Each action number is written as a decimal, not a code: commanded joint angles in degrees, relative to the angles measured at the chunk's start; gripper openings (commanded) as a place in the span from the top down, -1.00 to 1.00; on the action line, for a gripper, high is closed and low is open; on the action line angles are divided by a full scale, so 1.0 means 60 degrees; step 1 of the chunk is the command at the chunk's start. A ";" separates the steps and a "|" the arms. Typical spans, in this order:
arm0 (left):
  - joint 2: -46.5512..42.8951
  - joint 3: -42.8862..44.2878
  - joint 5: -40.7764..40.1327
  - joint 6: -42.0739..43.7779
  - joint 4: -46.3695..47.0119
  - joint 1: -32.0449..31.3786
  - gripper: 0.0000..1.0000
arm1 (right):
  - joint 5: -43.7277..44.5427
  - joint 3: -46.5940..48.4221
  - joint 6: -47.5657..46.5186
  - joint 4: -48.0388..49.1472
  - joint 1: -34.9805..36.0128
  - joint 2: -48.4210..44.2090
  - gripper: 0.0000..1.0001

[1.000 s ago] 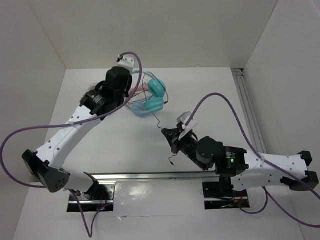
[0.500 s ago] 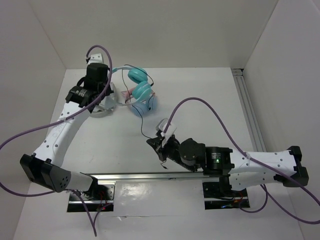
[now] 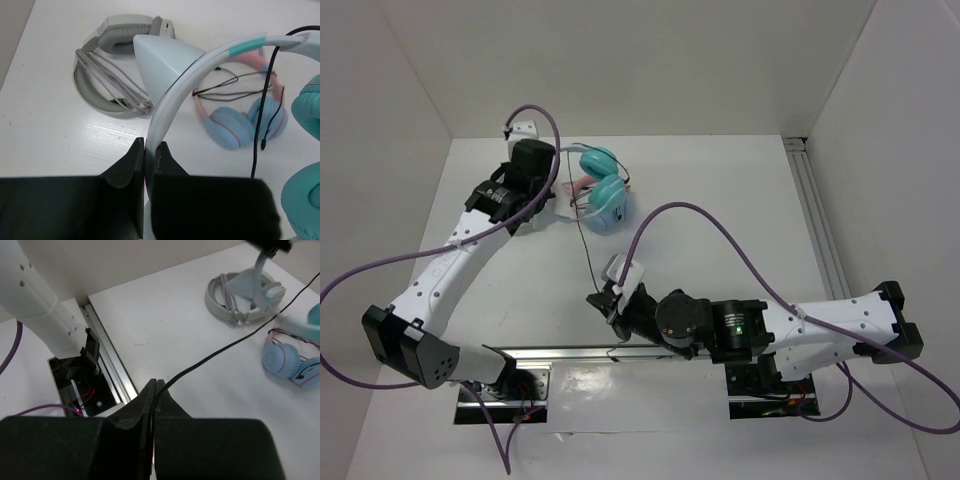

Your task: Wrap the headphones

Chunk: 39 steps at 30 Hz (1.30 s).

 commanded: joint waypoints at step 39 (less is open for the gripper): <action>-0.4763 -0.2214 0.2624 0.3074 -0.2233 -0.5763 1.00 | 0.1237 0.0389 -0.3281 -0.0736 -0.4730 -0.1469 1.00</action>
